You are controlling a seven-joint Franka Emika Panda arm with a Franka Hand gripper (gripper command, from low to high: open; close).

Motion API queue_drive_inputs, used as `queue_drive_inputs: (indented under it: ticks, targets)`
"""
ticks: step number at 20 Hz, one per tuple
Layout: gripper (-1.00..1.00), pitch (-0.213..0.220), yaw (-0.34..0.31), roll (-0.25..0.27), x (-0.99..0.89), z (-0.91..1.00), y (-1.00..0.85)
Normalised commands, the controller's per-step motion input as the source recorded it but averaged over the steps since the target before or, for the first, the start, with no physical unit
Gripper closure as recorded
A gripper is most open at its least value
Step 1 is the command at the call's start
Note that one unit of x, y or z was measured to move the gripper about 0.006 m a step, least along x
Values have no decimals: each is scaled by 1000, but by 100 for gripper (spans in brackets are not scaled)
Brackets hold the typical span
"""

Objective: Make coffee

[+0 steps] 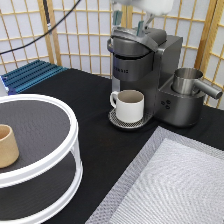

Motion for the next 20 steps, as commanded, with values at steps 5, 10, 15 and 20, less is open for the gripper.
queue_drive_inputs:
  ticks: [5, 10, 15, 20]
  targets:
    - [-100, -14, 17, -13, -254, -1000, -42]
    - [-100, 4, 51, -4, -17, -252, 125]
    - [-100, 38, 103, 0, 339, 1000, 264]
    - [-100, 35, 127, 8, 510, 1000, 145]
